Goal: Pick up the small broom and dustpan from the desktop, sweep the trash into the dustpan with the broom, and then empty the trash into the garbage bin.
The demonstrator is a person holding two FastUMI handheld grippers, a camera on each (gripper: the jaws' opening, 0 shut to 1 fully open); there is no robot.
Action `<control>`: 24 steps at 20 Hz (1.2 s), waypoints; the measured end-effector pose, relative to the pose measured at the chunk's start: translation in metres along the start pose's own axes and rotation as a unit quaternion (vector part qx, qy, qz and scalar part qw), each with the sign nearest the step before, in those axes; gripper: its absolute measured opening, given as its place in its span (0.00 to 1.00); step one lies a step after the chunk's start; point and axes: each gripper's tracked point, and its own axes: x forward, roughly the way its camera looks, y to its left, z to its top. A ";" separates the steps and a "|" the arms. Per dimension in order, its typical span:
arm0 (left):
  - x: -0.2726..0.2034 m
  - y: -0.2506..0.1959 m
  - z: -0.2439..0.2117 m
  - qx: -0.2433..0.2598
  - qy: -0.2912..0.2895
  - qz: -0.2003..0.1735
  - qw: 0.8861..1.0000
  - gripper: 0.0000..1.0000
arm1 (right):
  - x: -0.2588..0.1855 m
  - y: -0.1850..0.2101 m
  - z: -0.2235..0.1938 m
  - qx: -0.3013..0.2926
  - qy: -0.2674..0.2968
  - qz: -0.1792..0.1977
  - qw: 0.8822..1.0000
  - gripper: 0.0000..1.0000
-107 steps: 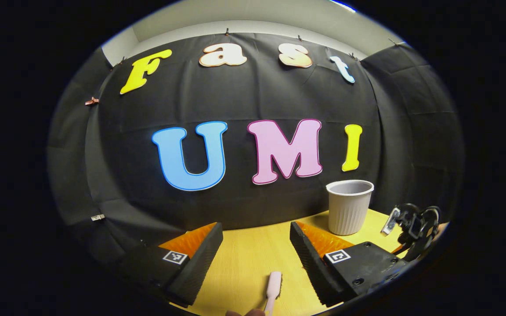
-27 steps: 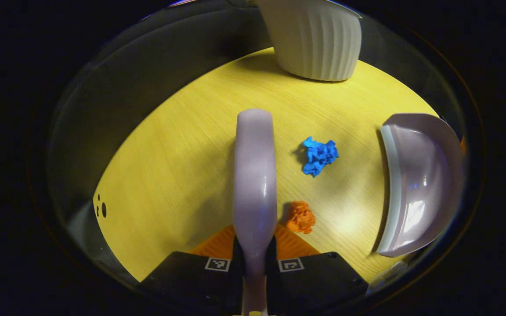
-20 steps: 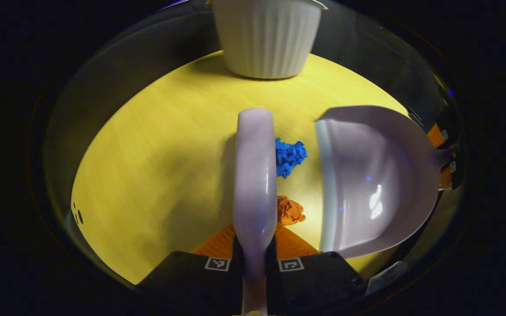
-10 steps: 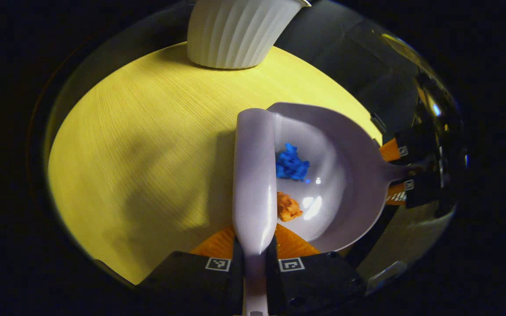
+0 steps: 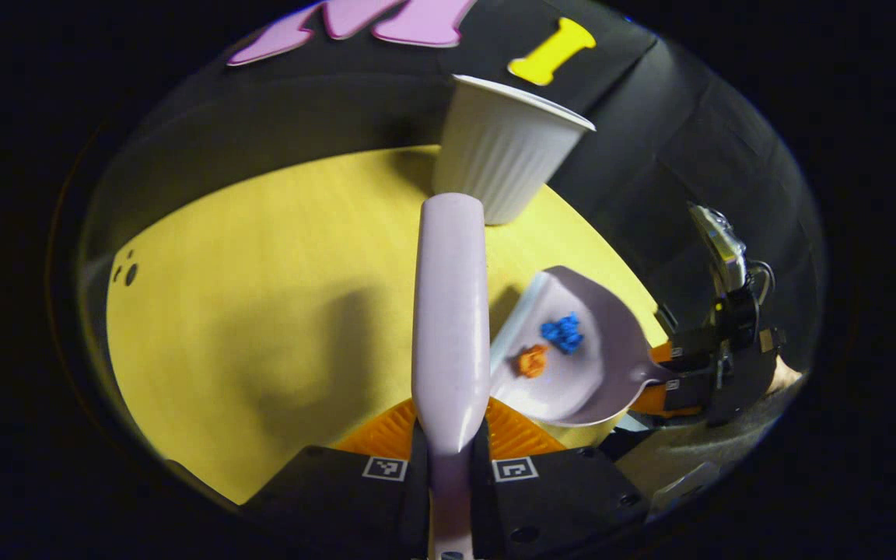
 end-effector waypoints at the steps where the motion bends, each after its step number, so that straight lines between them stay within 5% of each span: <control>1: 0.001 0.001 -0.005 -0.008 -0.006 0.017 1.000 0.25 | -0.006 -0.002 0.004 0.013 -0.004 -0.010 1.000 0.36; 6: 0.019 -0.010 -0.022 -0.070 0.002 0.052 0.996 0.25 | -0.024 -0.016 0.033 0.042 -0.024 -0.065 0.997 0.37; 11: 0.023 -0.004 -0.033 -0.068 0.029 0.087 0.993 0.25 | -0.027 -0.021 0.045 0.062 -0.045 -0.086 0.993 0.37; 17: 0.043 -0.006 -0.050 -0.089 0.068 0.085 0.990 0.24 | -0.021 -0.021 0.042 0.067 -0.054 -0.117 0.989 0.37; 24: 0.059 -0.002 -0.070 -0.073 0.097 0.085 0.989 0.25 | -0.035 -0.028 0.039 0.027 -0.001 -0.170 0.985 0.37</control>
